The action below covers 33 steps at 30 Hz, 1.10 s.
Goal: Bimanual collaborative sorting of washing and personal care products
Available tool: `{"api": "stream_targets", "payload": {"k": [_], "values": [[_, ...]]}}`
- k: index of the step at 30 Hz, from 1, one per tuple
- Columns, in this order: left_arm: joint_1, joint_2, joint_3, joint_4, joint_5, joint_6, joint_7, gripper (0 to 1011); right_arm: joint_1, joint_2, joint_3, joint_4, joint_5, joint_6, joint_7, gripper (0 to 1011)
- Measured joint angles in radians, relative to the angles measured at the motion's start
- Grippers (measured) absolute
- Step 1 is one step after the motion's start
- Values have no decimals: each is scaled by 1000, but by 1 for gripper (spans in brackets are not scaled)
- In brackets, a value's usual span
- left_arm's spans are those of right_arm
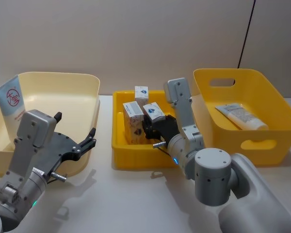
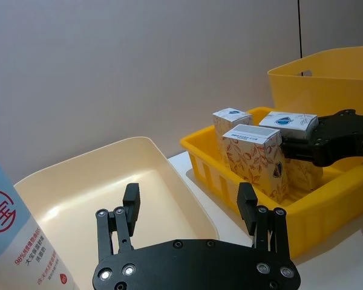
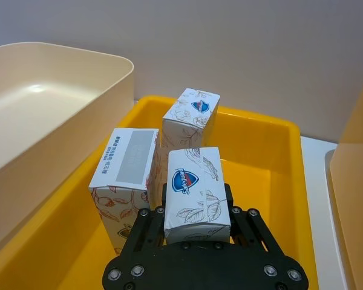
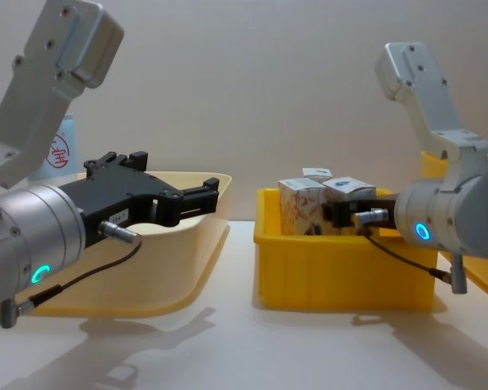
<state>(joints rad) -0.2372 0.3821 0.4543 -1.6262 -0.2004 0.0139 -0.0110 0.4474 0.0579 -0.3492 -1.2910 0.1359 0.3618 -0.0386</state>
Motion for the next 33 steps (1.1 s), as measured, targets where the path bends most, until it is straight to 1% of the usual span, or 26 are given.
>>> {"api": "stream_targets", "payload": {"k": [6, 16, 18, 26, 28, 33], "values": [[0, 0, 0, 0, 0, 0, 0, 1003, -5, 2, 3, -9, -3, -12, 1, 407], [0, 0, 0, 0, 0, 0, 0, 1003, -24, 17, 14, -72, -17, -42, 0, 407], [0, 0, 0, 0, 0, 0, 0, 1003, -29, 23, 20, -102, -20, -47, 0, 407], [0, 0, 0, 0, 0, 0, 0, 1003, -33, 35, 36, -156, -22, -60, 2, 407], [0, 0, 0, 0, 0, 0, 0, 1003, -32, 39, 46, -178, -21, -66, 8, 407], [0, 0, 0, 0, 0, 0, 0, 1003, -27, 48, 62, -206, -17, -79, 20, 407]]}}
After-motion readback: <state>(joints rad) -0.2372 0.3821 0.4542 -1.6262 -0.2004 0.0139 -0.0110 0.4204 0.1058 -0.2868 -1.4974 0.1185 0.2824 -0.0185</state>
